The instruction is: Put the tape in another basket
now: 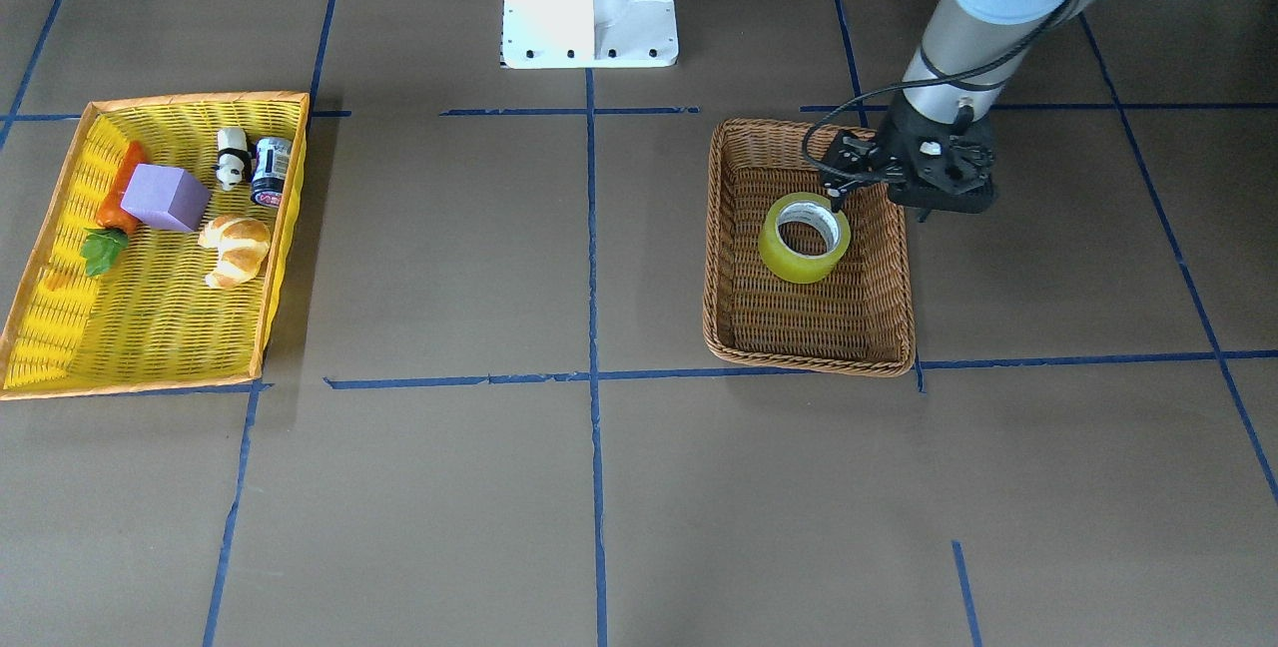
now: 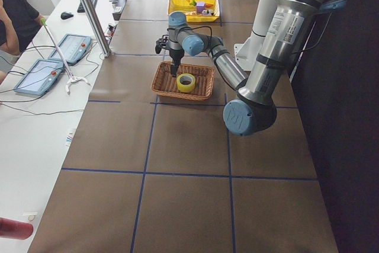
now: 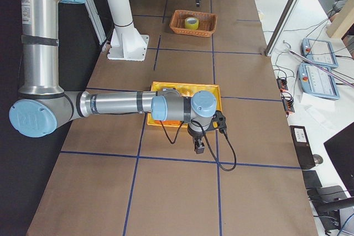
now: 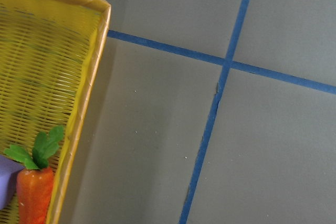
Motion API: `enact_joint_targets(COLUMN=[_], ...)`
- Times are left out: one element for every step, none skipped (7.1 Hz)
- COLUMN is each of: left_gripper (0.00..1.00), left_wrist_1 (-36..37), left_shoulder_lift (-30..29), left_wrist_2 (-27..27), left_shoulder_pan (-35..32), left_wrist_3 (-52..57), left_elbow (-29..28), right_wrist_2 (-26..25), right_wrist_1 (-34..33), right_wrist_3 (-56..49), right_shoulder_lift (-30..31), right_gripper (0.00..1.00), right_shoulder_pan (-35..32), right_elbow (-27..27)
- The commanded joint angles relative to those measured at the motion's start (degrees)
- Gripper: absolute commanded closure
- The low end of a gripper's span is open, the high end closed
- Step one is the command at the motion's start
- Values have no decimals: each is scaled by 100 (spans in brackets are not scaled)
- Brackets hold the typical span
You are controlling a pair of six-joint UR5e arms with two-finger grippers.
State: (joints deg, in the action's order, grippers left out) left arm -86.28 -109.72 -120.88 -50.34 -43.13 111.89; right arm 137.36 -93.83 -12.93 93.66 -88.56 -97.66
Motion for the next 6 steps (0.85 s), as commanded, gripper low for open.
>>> enact_joint_targets(left_gripper=[0, 0, 0, 0, 0, 0], left_wrist_1=[-11, -29, -3, -11, -11, -11], left_shoulder_lift=[825, 1212, 1625, 1794, 1831, 1849], left_wrist_2=[-915, -1303, -1429, -1456, -1561, -1736], left_shoulder_pan=[-1155, -1797, -2352, -2870, -3285, -3672], left_wrist_3=[1196, 1768, 2678, 3549, 4088, 4590], left_elbow=[44, -9, -148, -576, -981, -1394], right_wrist_2=[-16, -7, -7, 1, 10, 10], right_wrist_1=[5, 14, 5, 5, 5, 5], right_wrist_3=[-43, -52, -43, -43, 9, 27], right_shoulder_lift=[-31, -58, -15, 3, 21, 30], right_gripper=[0, 0, 0, 0, 0, 0], right_shoulder_pan=[-179, -179, -179, -179, -179, -179], right_elbow=[115, 107, 141, 220, 212, 221])
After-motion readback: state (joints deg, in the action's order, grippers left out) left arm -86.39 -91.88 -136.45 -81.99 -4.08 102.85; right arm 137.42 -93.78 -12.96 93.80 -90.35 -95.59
